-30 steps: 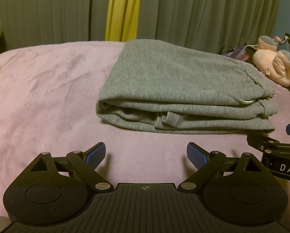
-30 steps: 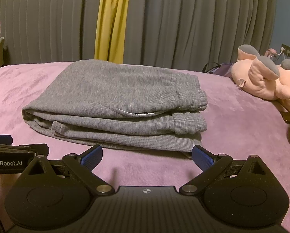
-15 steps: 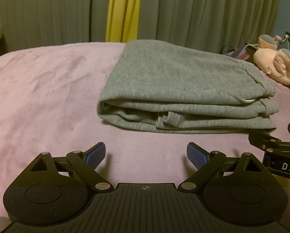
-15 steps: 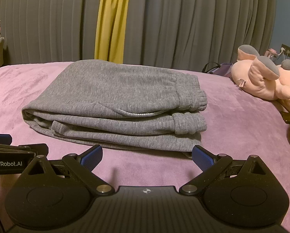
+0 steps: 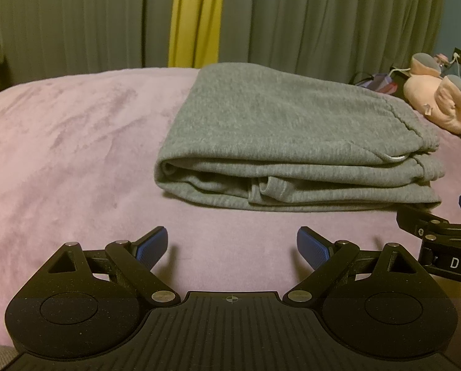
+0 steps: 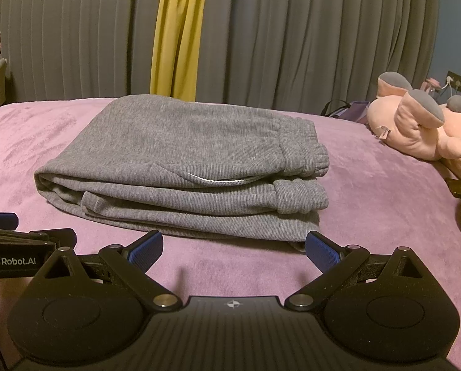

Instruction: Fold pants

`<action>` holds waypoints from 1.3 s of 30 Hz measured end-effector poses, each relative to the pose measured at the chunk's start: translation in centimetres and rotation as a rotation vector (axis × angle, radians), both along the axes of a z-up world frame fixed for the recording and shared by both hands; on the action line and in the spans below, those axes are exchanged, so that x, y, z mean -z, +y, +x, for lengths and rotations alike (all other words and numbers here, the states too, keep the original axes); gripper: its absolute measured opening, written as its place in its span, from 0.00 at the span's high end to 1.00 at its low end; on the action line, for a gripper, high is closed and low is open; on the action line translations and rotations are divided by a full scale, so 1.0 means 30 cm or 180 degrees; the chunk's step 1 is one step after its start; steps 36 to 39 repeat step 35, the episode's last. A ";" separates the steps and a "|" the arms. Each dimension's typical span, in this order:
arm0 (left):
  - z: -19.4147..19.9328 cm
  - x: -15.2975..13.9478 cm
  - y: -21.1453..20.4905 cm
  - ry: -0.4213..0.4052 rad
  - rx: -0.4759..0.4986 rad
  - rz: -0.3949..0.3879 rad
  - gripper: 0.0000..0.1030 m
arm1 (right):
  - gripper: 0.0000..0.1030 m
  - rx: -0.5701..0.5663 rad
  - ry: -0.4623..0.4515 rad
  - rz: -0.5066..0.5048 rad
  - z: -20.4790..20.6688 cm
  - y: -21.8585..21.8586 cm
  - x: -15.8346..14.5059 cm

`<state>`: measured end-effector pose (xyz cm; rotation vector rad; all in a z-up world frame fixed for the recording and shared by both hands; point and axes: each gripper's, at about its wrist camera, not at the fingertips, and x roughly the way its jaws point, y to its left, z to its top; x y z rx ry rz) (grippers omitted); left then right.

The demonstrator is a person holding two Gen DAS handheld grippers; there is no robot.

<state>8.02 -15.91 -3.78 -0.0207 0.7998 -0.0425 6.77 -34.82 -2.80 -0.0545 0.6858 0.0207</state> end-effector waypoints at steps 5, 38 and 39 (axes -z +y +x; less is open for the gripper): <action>-0.001 0.002 -0.001 0.0000 0.0003 0.0011 0.08 | 0.04 -0.0001 0.0004 0.0000 -0.002 0.001 0.001; -0.007 -0.003 0.006 -0.0132 0.0023 0.0012 0.08 | 0.04 -0.0023 0.0014 -0.0036 -0.001 0.004 0.006; -0.007 -0.003 0.006 -0.0132 0.0023 0.0012 0.08 | 0.04 -0.0023 0.0014 -0.0036 -0.001 0.004 0.006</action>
